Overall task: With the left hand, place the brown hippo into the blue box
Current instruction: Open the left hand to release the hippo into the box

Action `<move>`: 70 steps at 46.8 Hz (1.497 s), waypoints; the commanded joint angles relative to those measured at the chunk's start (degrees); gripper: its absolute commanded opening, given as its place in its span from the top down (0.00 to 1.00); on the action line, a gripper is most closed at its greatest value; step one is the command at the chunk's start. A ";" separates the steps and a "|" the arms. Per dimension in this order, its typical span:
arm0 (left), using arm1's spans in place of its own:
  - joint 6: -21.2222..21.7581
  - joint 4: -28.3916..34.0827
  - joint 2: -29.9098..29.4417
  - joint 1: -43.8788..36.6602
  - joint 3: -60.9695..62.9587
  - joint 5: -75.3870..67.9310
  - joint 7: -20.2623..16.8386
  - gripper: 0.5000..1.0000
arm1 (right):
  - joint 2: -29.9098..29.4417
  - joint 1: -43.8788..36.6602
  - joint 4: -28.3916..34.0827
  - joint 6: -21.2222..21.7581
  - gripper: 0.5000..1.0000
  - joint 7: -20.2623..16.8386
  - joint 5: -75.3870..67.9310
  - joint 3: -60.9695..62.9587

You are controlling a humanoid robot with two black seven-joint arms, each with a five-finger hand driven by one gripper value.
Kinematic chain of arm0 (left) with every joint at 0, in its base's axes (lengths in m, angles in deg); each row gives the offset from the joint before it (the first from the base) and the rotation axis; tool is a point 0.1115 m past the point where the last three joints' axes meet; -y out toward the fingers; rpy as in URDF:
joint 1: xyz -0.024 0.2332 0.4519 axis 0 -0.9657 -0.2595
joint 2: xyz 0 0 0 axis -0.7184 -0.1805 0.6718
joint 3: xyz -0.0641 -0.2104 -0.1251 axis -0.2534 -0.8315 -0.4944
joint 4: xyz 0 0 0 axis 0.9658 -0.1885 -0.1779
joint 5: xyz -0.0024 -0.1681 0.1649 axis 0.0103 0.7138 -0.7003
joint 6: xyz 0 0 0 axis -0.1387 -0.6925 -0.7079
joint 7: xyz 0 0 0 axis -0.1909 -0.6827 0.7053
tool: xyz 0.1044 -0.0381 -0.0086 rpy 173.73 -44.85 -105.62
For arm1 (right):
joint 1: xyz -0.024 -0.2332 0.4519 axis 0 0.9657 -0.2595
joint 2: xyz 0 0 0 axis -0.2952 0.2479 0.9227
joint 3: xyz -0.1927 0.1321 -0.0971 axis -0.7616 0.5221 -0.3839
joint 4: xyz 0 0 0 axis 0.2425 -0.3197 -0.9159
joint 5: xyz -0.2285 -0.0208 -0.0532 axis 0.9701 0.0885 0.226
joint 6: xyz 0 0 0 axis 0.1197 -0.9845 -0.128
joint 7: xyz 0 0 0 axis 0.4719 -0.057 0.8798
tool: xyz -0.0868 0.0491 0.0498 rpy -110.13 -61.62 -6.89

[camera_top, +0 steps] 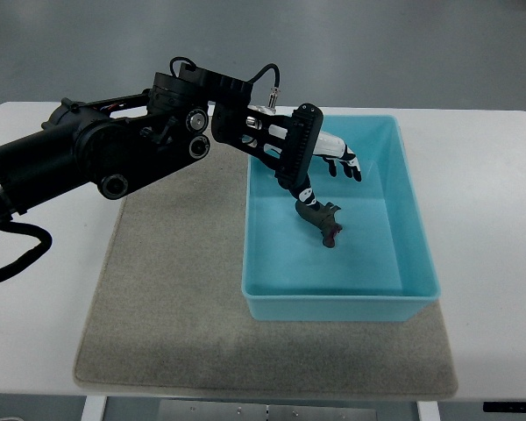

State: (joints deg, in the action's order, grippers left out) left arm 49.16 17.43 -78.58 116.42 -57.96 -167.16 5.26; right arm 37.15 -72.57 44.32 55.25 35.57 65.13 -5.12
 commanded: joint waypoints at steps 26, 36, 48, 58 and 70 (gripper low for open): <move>1.40 7.39 -4.12 0.35 -1.14 29.61 0.00 0.01 | 0.00 0.00 -0.07 0.00 0.13 0.00 0.05 0.00; 8.26 9.67 -6.32 0.26 -0.71 43.06 -0.09 0.01 | 0.00 0.00 0.02 0.00 0.13 0.00 0.05 0.00; 8.26 14.77 -8.60 -0.88 -0.09 55.99 -0.09 0.01 | 0.00 0.00 0.02 0.00 0.13 0.00 -0.04 0.00; 8.00 14.86 -11.59 -3.34 -0.27 65.11 0.00 0.00 | 0.00 0.00 -0.07 0.00 0.13 0.00 0.05 0.00; 7.56 18.46 -13.79 -6.24 -0.97 75.85 -0.18 0.00 | 0.00 0.00 -0.07 0.00 0.13 0.00 0.05 0.00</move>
State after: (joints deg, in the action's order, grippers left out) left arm 56.91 35.37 -92.07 111.00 -58.36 -92.13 5.19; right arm 37.15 -72.57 44.29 55.25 35.58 65.15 -5.12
